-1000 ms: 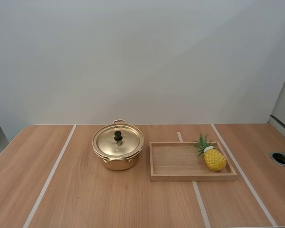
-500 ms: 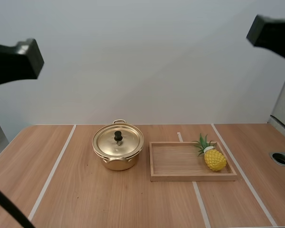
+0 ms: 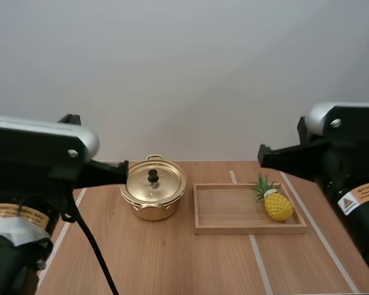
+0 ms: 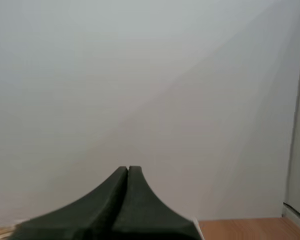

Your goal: Open the pot, put the grape inside, and close it

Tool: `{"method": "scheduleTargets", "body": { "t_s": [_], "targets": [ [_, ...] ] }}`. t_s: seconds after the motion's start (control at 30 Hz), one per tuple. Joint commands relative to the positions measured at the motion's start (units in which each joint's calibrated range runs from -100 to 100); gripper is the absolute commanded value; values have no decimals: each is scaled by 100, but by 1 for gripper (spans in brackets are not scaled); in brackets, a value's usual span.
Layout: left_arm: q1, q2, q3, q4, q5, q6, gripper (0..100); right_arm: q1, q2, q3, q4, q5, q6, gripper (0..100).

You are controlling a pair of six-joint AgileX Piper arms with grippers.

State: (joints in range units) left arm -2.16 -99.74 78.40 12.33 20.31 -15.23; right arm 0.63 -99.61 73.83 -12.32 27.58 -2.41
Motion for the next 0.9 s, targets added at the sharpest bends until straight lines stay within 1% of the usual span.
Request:
{"method": "scheduleTargets", "body": {
  "t_s": [0.0, 0.1, 0.27, 0.33, 0.4, 0.43, 0.5, 0.57, 0.6, 0.7, 0.77, 0.87],
  "targets": [
    [2, -26, 677, 34, -407, 324, 0, -22, -39, 461, -388, -186, -24, 0],
    [2, -26, 1198, 34, -494, 349, 0, -22, -39, 788, -340, -186, -24, 0],
    [2, -26, 1802, 34, -514, -140, 0, -13, -39, 1285, 31, -328, -24, 0],
    [2, -26, 2103, 34, -771, -229, 0, -13, -39, 1654, 62, -579, -24, 0],
    [2, -26, 2160, 34, -1030, -271, 0, -13, -39, 2069, 62, -847, -24, 0],
    [2, -26, 2160, -13, -661, -342, 0, -13, -39, 2265, 49, -932, -24, 0],
    [2, -26, 2160, -16, -623, -438, 0, -13, -39, 2591, 35, -1040, -24, 0],
    [10, -26, 2160, -29, -623, -580, 0, -13, -39, 2617, 35, -1087, -24, 0],
    [16, -26, 2160, -29, -553, -667, 0, -13, -39, 2617, 122, -612, 11, 0],
    [40, -26, 2160, -29, -91, -961, 0, -13, -39, 2617, 132, -343, 21, 0],
    [79, -26, 2160, -29, 189, -981, 0, -13, -39, 2617, 132, -144, 21, 0],
    [95, -26, 2160, -29, 553, -981, 0, -13, -39, 2617, 132, 326, 21, 0]
  ]
}}
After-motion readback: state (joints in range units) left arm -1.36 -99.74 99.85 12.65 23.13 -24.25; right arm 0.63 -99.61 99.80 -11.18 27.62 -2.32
